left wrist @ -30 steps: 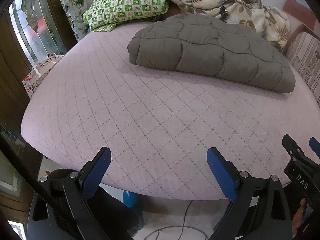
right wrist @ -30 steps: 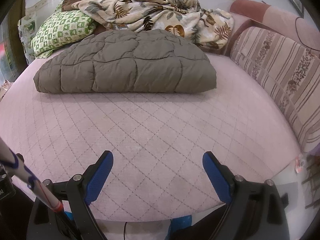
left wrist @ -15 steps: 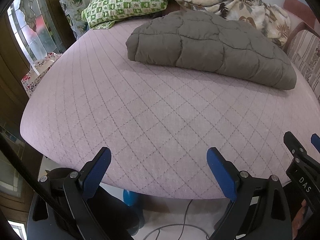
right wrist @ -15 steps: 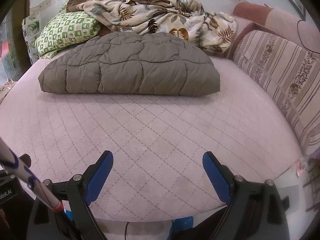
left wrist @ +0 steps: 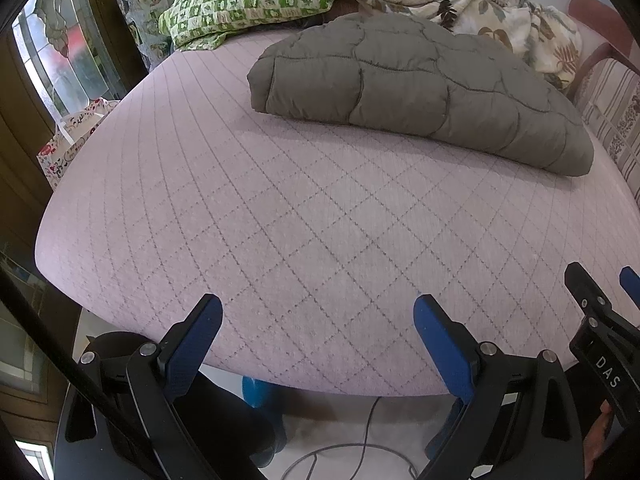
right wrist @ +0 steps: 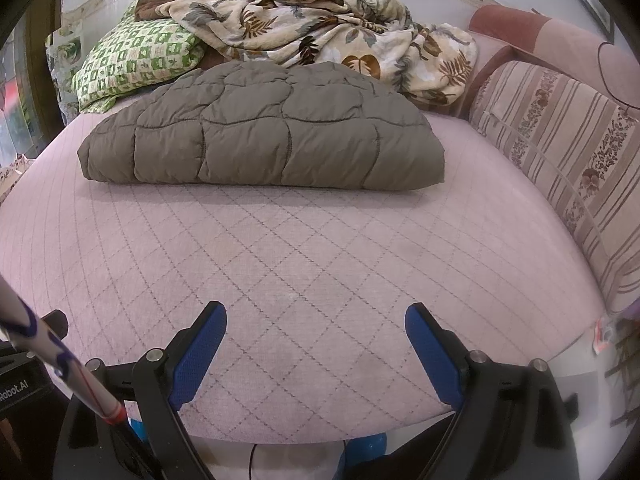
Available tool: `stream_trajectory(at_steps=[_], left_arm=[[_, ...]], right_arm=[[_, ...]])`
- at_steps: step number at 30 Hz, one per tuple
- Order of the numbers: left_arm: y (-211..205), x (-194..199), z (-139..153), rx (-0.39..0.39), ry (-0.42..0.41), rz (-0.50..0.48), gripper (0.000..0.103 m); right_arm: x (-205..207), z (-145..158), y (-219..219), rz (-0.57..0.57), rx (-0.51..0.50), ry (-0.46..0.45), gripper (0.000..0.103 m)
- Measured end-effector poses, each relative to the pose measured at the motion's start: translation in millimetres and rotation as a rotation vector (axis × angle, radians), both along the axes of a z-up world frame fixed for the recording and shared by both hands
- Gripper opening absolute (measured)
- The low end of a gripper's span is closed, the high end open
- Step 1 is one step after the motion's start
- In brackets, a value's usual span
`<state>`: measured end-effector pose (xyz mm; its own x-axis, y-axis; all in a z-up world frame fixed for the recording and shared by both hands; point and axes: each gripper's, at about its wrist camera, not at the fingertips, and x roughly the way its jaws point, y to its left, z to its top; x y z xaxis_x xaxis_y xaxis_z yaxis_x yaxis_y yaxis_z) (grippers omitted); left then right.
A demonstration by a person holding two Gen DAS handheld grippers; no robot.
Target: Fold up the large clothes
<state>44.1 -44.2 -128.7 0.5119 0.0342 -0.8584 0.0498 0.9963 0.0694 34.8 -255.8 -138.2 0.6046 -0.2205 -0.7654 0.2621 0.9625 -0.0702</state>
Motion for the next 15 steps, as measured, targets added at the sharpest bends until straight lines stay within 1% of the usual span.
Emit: stream_trajectory(at_steps=[10, 15], left_arm=[[1.4, 3.5, -3.3, 0.009, -0.001, 0.004, 0.096], [3.0, 5.0, -4.0, -0.001, 0.011, 0.002, 0.096]], right_arm=[[5.5, 1.4, 4.4, 0.020, -0.004, -0.002, 0.093], [6.8, -0.4, 4.6, 0.026, -0.001, 0.000, 0.093]])
